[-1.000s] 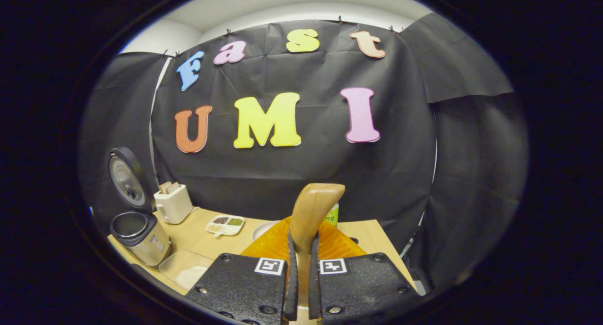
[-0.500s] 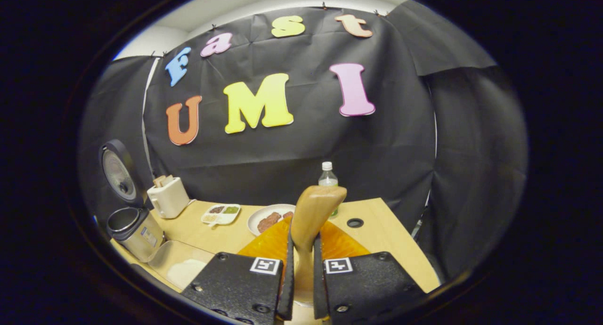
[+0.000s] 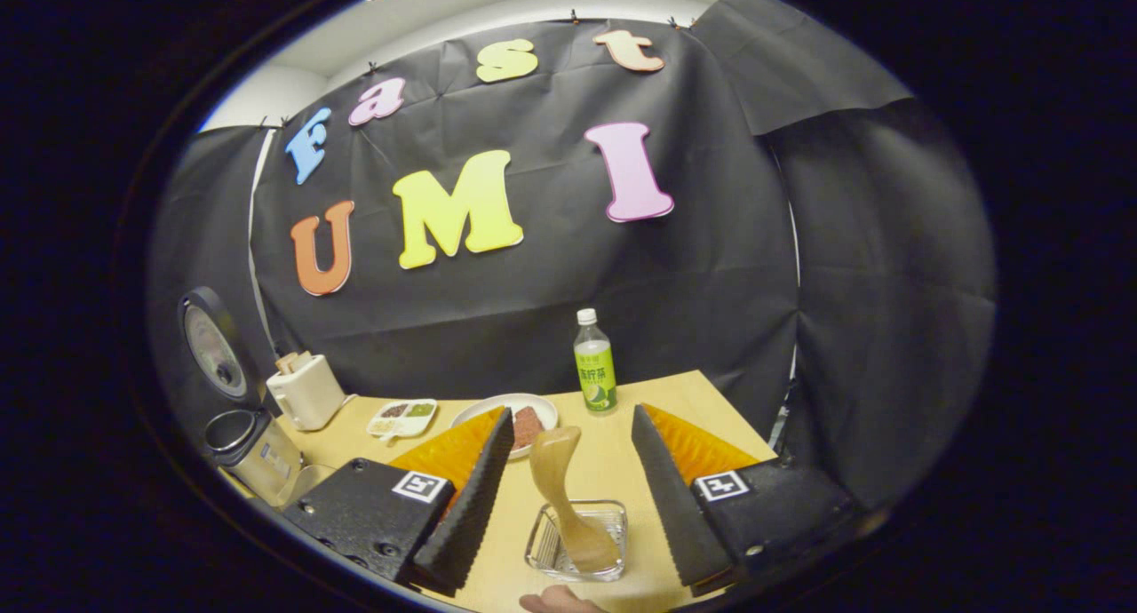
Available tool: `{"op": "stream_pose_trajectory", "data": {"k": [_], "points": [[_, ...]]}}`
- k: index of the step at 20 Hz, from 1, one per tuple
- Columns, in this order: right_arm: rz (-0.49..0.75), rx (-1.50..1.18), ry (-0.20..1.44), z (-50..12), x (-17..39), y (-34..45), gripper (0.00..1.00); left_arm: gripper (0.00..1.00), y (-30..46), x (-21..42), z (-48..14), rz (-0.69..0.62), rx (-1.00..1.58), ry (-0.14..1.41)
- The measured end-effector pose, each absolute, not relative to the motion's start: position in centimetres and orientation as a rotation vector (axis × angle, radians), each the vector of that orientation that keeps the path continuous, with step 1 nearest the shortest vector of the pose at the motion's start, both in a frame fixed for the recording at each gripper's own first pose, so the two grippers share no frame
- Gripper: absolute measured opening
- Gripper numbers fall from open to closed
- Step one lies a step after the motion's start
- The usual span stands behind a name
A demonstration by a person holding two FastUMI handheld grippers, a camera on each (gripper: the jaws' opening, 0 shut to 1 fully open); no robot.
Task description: Close the left gripper, press the button to open the rice cooker; take a wooden spoon from the chopstick holder with the right hand, scoop a spoonful of rice and pour it into the rice cooker, then put the wooden spoon back into the chopstick holder.
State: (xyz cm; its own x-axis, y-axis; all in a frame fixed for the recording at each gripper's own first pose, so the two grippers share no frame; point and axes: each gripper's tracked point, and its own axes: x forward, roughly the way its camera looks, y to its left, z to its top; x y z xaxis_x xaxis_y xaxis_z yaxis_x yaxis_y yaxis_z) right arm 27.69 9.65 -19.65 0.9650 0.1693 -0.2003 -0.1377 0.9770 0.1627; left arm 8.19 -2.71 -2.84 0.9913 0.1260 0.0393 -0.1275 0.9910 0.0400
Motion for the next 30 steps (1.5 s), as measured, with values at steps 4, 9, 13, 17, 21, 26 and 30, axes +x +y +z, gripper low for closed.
{"op": "stream_pose_trajectory", "data": {"k": [4,9,13,17,21,26,30], "points": [[0.110,0.137,0.208,-18.8,26.2,7.8,0.94,0.94,-2.0,10.1,-2.4,0.139,0.044,-0.031],[0.064,0.129,0.174,-16.8,22.7,5.2,0.94,0.94,-1.0,12.7,-0.5,0.147,0.068,-0.026],[0.051,0.120,0.159,-15.3,19.2,3.8,0.94,0.94,0.0,15.1,1.1,0.152,0.075,-0.036],[0.075,0.083,0.150,-13.1,15.6,3.6,0.93,0.94,1.6,18.1,2.2,0.163,0.089,-0.036],[0.107,-0.001,0.109,-10.1,12.3,4.2,0.92,0.94,3.5,22.2,3.8,0.172,0.098,-0.052],[0.147,-0.038,0.009,-6.1,8.6,5.0,0.92,0.94,5.6,26.9,5.4,0.155,0.102,-0.084],[0.154,-0.041,-0.026,-5.3,7.3,4.7,0.93,0.94,7.3,30.7,5.5,0.156,0.092,-0.080]]}}
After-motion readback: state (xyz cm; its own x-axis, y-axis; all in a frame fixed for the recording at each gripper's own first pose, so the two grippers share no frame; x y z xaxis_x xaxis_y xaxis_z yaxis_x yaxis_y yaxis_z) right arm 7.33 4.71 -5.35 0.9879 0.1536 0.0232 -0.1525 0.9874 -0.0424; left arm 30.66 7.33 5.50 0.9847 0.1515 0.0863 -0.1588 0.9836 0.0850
